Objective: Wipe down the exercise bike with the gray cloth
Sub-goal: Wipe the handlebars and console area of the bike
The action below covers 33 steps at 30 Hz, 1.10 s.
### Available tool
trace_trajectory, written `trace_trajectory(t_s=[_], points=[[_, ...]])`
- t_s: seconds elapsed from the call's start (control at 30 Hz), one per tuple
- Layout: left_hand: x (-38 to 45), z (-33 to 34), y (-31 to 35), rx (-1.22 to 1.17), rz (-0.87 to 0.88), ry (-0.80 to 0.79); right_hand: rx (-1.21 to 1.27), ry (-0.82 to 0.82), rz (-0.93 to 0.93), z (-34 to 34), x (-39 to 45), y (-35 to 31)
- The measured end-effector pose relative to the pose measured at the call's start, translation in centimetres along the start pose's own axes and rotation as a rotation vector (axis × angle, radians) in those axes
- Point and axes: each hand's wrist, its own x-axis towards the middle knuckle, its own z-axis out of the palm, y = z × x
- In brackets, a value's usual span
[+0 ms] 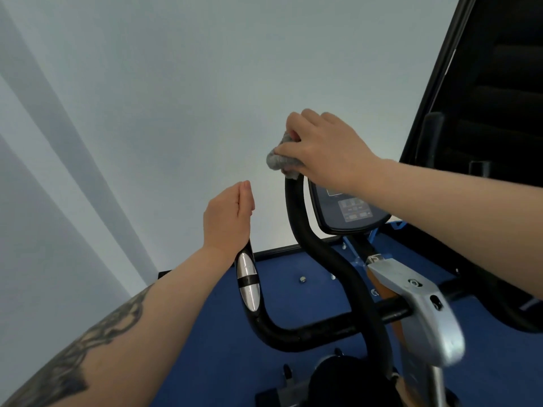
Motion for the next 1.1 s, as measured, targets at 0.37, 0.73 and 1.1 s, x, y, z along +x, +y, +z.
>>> trace_trajectory(t_s=[0.37, 0.73, 1.1], points=[[0.1, 0.2, -0.3, 0.013, 0.009, 0.017, -0.095, 0.029, -0.113, 0.5, -0.4, -0.5], [0.1, 0.2, 0.0, 0.024, -0.003, 0.017, 0.487, -0.011, 0.279, 2.6, -4.4, -4.7], [0.0, 0.0, 0.1, 0.030, -0.015, 0.014, 0.886, 0.009, 0.605, 2.7, -5.5, -4.9]])
